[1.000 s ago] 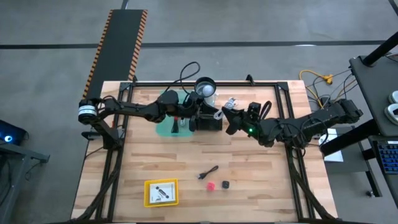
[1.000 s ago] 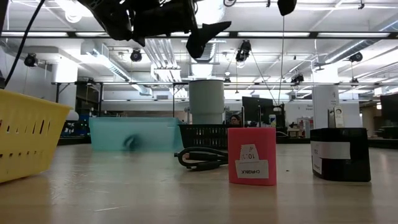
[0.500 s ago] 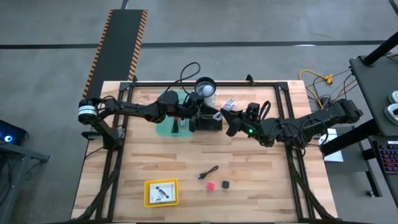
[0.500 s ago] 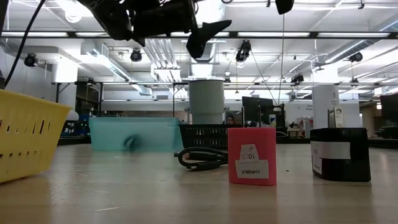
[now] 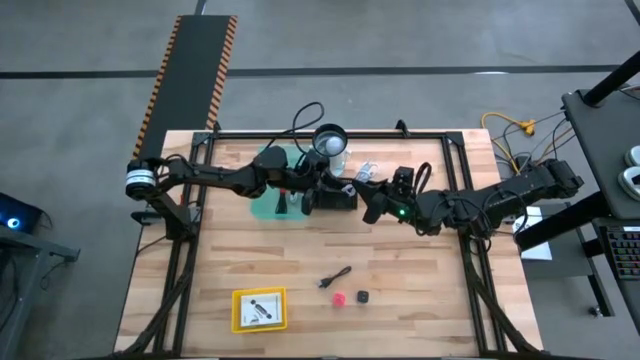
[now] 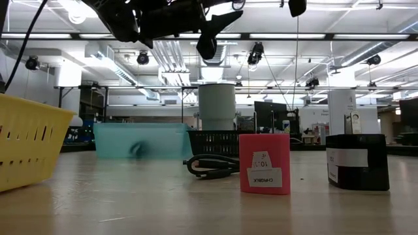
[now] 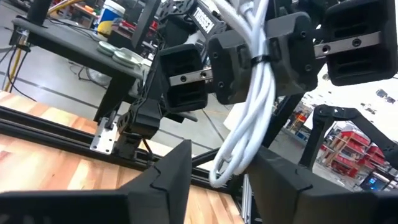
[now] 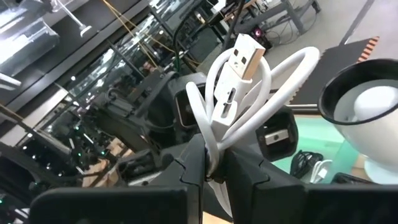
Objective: Pick and place items into bin
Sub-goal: Put the white charger cable into the green bin
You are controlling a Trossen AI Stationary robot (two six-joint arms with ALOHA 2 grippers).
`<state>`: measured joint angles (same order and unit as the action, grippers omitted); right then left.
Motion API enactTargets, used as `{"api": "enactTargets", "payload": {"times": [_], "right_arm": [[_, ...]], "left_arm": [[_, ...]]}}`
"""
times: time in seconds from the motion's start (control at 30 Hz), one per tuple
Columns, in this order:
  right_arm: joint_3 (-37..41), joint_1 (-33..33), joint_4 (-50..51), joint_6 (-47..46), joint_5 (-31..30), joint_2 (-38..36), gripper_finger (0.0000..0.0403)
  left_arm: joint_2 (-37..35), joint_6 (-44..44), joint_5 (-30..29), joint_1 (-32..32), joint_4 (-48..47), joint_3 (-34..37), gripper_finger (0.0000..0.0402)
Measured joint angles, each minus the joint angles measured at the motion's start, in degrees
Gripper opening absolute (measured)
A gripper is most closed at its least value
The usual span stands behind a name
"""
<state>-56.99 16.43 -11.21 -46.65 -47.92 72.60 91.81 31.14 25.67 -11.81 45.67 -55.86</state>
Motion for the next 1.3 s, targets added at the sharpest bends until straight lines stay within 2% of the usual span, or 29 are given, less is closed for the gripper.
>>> {"api": "enactTargets", "payload": {"times": [0.1,0.47,0.57,0.67,0.73,1.0,1.1,1.17,1.3], "right_arm": [[0.0,0.0,0.4,0.0,0.0,0.0,0.0025],[0.0,0.0,0.8,-0.3,1.5,0.0,0.0025],[0.0,0.0,0.9,-0.2,1.5,0.0,0.0025],[0.0,0.0,1.4,-0.3,1.5,0.0,0.0029],[0.0,0.0,1.6,-0.3,1.4,0.0,0.0041],[0.0,0.2,1.6,0.1,1.8,0.0,0.0123],[0.0,0.2,2.0,0.1,4.1,0.0,0.0155],[0.0,0.3,2.1,-0.5,6.4,0.0,0.0173],[0.0,0.2,3.8,-2.5,10.7,-0.1,0.0195]], "left_arm": [[0.0,0.0,0.4,0.0,0.3,0.0,0.0117],[0.0,-0.4,1.3,0.0,0.4,0.0,0.0107],[0.0,-0.5,1.3,0.0,0.4,0.0,0.008],[0.0,-0.5,1.5,0.0,0.4,0.0,0.003],[0.0,0.7,1.5,0.0,0.3,0.0,0.0012],[-0.6,3.0,1.3,-1.3,-0.1,0.2,0.0008],[-1.9,3.1,1.0,-2.6,-0.4,1.1,0.0006],[-3.1,3.1,0.9,-3.8,-3.1,1.7,0.0006],[-7.1,2.8,1.2,-7.2,-14.5,2.6,0.0006]]}}
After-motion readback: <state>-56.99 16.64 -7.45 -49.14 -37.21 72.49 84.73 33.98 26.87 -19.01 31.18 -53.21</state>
